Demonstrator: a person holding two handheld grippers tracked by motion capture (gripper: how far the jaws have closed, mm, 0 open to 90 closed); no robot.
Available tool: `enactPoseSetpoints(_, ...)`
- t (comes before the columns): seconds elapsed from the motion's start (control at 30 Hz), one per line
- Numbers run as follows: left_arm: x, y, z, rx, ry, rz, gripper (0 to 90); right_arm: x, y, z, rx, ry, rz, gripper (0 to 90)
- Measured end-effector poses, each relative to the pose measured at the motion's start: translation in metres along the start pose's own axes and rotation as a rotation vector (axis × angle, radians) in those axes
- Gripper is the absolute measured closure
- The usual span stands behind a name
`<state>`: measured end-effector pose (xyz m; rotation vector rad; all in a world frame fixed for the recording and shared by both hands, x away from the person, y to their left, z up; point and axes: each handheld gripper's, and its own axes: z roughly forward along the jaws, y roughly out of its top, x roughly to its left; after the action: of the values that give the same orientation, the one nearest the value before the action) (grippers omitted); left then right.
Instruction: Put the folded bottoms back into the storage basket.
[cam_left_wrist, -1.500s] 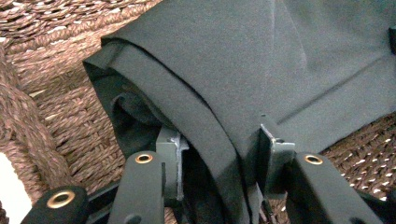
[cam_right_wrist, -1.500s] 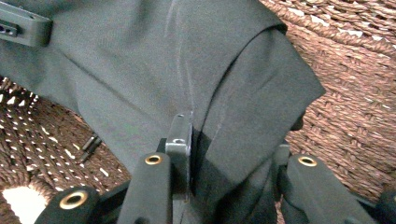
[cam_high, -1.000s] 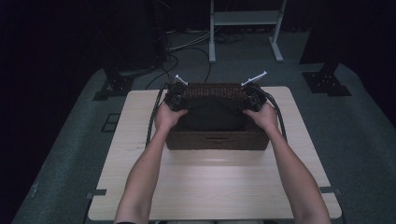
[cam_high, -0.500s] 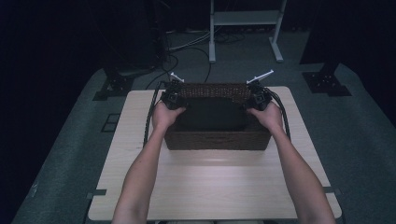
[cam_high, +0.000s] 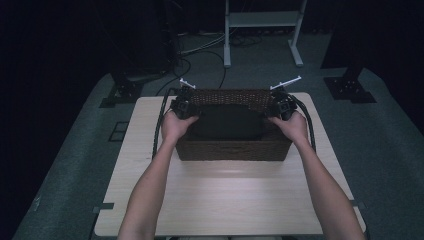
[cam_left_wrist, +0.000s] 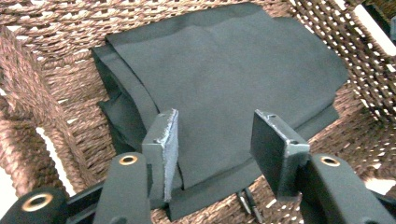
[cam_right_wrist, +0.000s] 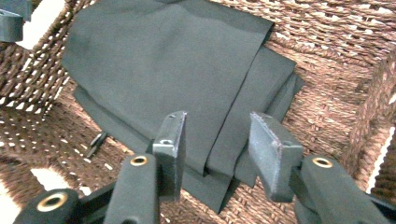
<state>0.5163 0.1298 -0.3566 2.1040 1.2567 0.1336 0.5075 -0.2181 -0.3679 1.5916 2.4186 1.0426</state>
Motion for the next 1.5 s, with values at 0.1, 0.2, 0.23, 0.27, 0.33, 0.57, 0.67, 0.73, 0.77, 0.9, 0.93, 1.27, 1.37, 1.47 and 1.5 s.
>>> enactPoseSetpoints(0.1, -0.003, -0.002, -0.003, -0.013, 0.0, 0.008, 48.8, 0.002, -0.003, -0.005, -0.012, 0.01, -0.007, 54.2)
enactPoseSetpoints(0.2, -0.006, -0.003, -0.011, -0.039, -0.018, 0.006, 48.3, 0.005, -0.006, -0.01, -0.022, 0.024, -0.017, 53.5)
enactPoseSetpoints(0.23, -0.007, -0.003, -0.012, -0.043, -0.021, 0.01, 48.2, 0.006, -0.007, -0.012, -0.024, 0.024, -0.023, 53.5)
enactPoseSetpoints(0.27, -0.01, -0.004, -0.013, -0.045, -0.022, 0.016, 48.0, 0.007, -0.008, -0.013, -0.025, 0.027, -0.026, 53.1)
enactPoseSetpoints(0.33, -0.015, -0.005, -0.017, -0.055, -0.023, 0.031, 47.2, 0.009, -0.009, -0.017, -0.034, 0.032, -0.035, 52.7)
enactPoseSetpoints(0.57, -0.02, -0.015, -0.023, -0.079, -0.036, 0.041, 45.3, 0.012, -0.018, -0.026, -0.058, 0.053, -0.04, 50.0)
enactPoseSetpoints(0.67, -0.021, -0.019, -0.027, -0.095, -0.044, 0.042, 44.9, 0.012, -0.022, -0.03, -0.075, 0.064, -0.046, 48.8)
enactPoseSetpoints(0.73, -0.022, -0.021, -0.03, -0.097, -0.047, 0.048, 44.4, 0.013, -0.023, -0.033, -0.084, 0.065, -0.051, 48.4)
enactPoseSetpoints(0.77, -0.023, -0.022, -0.031, -0.101, -0.044, 0.051, 44.2, 0.014, -0.024, -0.035, -0.088, 0.069, -0.052, 48.2)
enactPoseSetpoints(0.9, -0.027, -0.024, -0.037, -0.115, -0.043, 0.066, 43.2, 0.018, -0.027, -0.042, -0.099, 0.072, -0.071, 47.5)
enactPoseSetpoints(0.93, -0.027, -0.025, -0.038, -0.113, -0.042, 0.073, 42.9, 0.02, -0.028, -0.043, -0.1, 0.071, -0.077, 47.2)
enactPoseSetpoints(1.27, -0.037, -0.033, -0.049, -0.135, -0.057, 0.101, 41.7, 0.029, -0.04, -0.058, -0.121, 0.094, -0.109, 46.2)
enactPoseSetpoints(1.37, -0.042, -0.035, -0.052, -0.137, -0.056, 0.118, 41.3, 0.03, -0.043, -0.061, -0.12, 0.095, -0.111, 45.9)
enactPoseSetpoints(1.47, -0.045, -0.037, -0.055, -0.14, -0.058, 0.132, 41.1, 0.032, -0.047, -0.063, -0.114, 0.094, -0.12, 45.8)
enactPoseSetpoints(1.5, -0.047, -0.038, -0.057, -0.14, -0.063, 0.135, 41.0, 0.032, -0.049, -0.064, -0.115, 0.094, -0.124, 45.7)
